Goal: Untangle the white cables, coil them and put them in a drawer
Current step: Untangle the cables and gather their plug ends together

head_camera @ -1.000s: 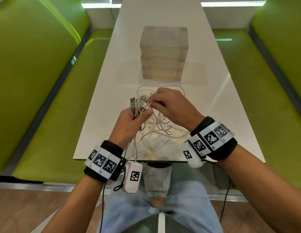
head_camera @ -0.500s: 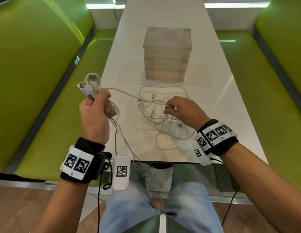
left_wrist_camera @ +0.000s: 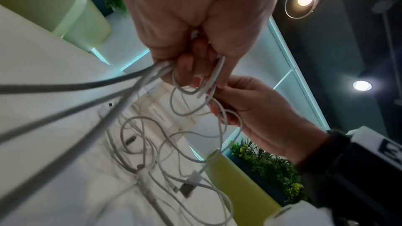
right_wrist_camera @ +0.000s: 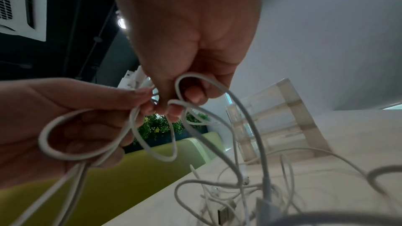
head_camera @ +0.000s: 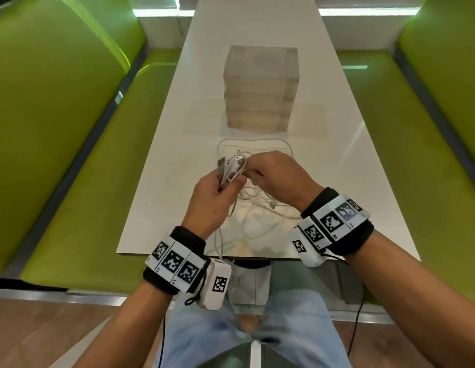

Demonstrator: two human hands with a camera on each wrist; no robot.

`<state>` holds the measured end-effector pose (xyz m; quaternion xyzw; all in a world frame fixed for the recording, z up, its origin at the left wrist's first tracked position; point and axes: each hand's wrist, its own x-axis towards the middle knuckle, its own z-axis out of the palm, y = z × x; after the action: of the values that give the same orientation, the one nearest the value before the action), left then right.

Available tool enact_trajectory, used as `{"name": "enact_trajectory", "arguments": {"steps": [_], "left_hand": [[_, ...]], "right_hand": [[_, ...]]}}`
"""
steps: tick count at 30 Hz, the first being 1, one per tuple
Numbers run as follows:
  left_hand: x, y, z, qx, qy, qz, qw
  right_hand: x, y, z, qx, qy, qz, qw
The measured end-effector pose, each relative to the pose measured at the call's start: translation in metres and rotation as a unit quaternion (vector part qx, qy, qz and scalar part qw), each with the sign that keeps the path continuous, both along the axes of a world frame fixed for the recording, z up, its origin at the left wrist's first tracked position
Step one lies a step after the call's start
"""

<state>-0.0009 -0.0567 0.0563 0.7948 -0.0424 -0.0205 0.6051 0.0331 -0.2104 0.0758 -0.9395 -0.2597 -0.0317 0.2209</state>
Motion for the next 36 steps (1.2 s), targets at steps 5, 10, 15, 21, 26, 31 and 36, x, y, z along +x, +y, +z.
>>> {"name": "enact_trajectory", "arguments": {"steps": [5, 10, 15, 21, 26, 31, 36], "left_hand": [[0.007, 0.019, 0.019, -0.087, -0.043, 0.133, 0.986], [0.008, 0.038, 0.026, -0.120, -0.074, 0.163, 0.977], [0.010, 0.041, 0.017, -0.098, -0.035, 0.165, 0.981], [0.000, 0.003, 0.010, -0.062, 0.023, 0.018, 0.998], [-0.002, 0.003, 0.004, 0.057, 0.002, -0.048, 0.997], [0.003, 0.011, 0.017, -0.030, -0.015, 0.066, 0.997], [0.013, 0.036, 0.025, -0.121, -0.048, 0.131, 0.983]], "right_hand": [[0.002, -0.013, -0.017, -0.042, 0.041, -0.057, 0.997], [0.009, -0.027, -0.030, 0.007, 0.076, -0.092, 0.993], [0.013, -0.028, -0.023, 0.100, 0.080, -0.042, 0.991], [0.001, 0.002, 0.001, 0.016, 0.097, 0.011, 0.995], [-0.001, 0.004, 0.004, -0.021, 0.093, -0.035, 0.995], [0.003, -0.005, -0.019, 0.011, 0.073, -0.035, 0.997], [0.014, -0.033, -0.039, 0.020, 0.107, -0.098, 0.989]]}}
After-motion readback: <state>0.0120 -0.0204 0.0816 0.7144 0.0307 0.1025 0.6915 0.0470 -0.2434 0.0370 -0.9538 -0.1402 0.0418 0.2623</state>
